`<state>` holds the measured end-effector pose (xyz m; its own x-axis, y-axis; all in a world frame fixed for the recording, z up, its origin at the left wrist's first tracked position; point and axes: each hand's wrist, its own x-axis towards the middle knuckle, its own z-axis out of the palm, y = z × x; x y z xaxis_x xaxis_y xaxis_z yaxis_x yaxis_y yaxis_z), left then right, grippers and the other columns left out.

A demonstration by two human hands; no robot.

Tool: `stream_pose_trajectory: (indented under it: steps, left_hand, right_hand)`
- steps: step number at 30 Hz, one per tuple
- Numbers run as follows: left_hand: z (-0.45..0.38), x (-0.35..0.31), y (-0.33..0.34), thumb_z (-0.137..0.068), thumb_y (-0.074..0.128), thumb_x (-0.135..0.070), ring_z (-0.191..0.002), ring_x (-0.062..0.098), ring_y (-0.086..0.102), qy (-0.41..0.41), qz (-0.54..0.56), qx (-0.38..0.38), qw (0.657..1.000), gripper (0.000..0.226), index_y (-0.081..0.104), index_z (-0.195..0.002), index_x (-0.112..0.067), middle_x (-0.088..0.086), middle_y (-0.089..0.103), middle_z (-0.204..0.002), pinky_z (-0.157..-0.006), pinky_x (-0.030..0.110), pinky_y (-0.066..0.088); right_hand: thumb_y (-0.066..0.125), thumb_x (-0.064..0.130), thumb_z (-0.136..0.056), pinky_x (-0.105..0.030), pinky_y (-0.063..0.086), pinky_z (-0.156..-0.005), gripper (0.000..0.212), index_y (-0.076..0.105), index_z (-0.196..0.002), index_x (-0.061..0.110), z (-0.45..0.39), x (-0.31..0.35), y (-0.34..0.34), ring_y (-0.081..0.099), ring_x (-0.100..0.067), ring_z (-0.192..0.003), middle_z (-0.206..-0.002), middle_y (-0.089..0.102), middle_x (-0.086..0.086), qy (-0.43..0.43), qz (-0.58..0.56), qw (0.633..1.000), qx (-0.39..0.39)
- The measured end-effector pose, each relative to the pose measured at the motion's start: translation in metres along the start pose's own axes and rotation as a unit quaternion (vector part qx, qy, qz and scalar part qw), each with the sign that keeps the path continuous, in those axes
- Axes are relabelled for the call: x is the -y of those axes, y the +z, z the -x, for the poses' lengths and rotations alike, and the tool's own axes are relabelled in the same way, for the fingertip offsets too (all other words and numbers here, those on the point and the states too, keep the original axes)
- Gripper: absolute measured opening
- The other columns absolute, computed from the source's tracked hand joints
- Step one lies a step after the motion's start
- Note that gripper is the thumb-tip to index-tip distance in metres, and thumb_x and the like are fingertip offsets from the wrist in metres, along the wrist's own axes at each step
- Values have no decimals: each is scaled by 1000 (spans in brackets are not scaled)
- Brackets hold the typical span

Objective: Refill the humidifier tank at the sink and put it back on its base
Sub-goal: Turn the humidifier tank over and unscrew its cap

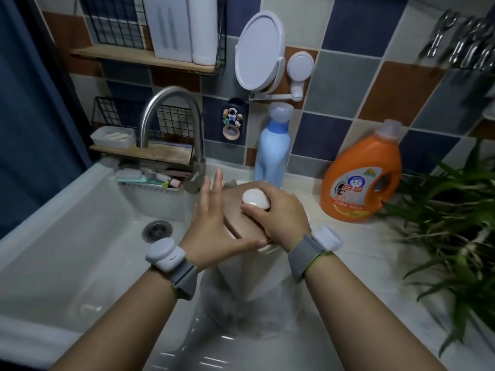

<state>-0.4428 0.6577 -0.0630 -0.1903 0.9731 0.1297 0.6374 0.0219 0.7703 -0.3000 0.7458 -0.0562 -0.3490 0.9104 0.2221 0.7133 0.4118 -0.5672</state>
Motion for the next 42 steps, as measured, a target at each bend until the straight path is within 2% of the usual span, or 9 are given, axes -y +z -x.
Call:
stream_pose_trajectory:
  steps: [5, 10, 15, 19, 21, 24, 27, 32, 42]
  left_hand:
    - [-11, -15, -12, -41, 61, -90, -148, 11, -10, 33, 14, -22, 999, 135, -24, -140, -54, -13, -19, -159, -120, 52, 11]
    - [-19, -32, -9, -58, 48, -89, -148, 14, -10, 61, -170, 60, 982, 118, -6, -150, -40, -6, -10, -162, -118, 53, -8]
    - [-37, -46, 13, -73, 43, -82, -149, 20, -7, 78, -319, 104, 939, 102, 5, -153, -31, 3, -4, -163, -118, 55, -8]
    - [-47, -54, 35, -76, 39, -82, -149, 22, 3, 81, -337, 117, 931, 94, 14, -151, -32, 4, 7, -162, -118, 56, -2]
    - [-47, -54, 41, -77, 36, -81, -146, 24, 13, 72, -333, 117, 933, 87, 21, -148, -33, 2, 18, -158, -118, 55, 5]
    - [-45, -54, 45, -74, 31, -80, -143, 25, 21, 64, -321, 126, 937, 87, 28, -146, -31, 1, 26, -155, -117, 55, 10]
    - [-47, -56, 49, -73, 28, -80, -143, 25, 19, 67, -318, 135, 936, 89, 27, -147, -32, 0, 24, -157, -118, 53, 10]
    - [-46, -56, 53, -73, 29, -80, -143, 24, 19, 68, -316, 135, 937, 88, 27, -147, -33, -1, 23, -157, -118, 51, 10]
    - [-41, -52, 56, -67, 21, -85, -144, 24, 19, 62, -317, 128, 938, 95, 27, -147, -35, -3, 24, -157, -119, 51, 10]
  right_hand:
    - [66, 44, -85, -29, 50, -82, 39, 65, -115, 19, -15, 2, -38, 62, -12, -91, -105, 70, 0, 21, -305, 950, -69]
    - [47, 25, -98, -27, 44, -72, 23, 61, -80, 21, -13, -33, -70, 53, -12, -73, -74, 60, 3, 163, -609, 765, -133]
    - [39, 8, -99, -36, 48, -79, 34, 66, -79, 16, 11, -86, -55, 57, -18, -75, -74, 69, -3, 249, -710, 634, -178]
    - [46, 1, -95, -31, 58, -64, 23, 65, -104, 10, 27, -131, -29, 60, -23, -78, -78, 71, -5, 297, -721, 603, -170]
    - [49, 7, -95, -34, 60, -67, 26, 63, -116, 7, 32, -145, -15, 62, -26, -86, -83, 74, -7, 319, -746, 562, -162]
    - [54, 55, -84, -50, 47, -100, 57, 64, -124, 15, 39, -157, -7, 60, -32, -115, -119, 69, -14, 305, -805, 501, -90]
    - [64, 72, -63, -56, 36, -106, 86, 60, -130, 18, 42, -167, -6, 54, -34, -125, -131, 61, -14, 326, -784, 524, -60]
    - [59, 38, -86, -54, 41, -103, 48, 60, -129, 16, 45, -177, -2, 58, -32, -115, -122, 65, -12, 395, -722, 560, -93]
    - [47, 45, -96, -39, 56, -55, 31, 48, -123, 32, 53, -189, 15, 64, -31, -97, -116, 63, -6, 442, -551, 697, -122]
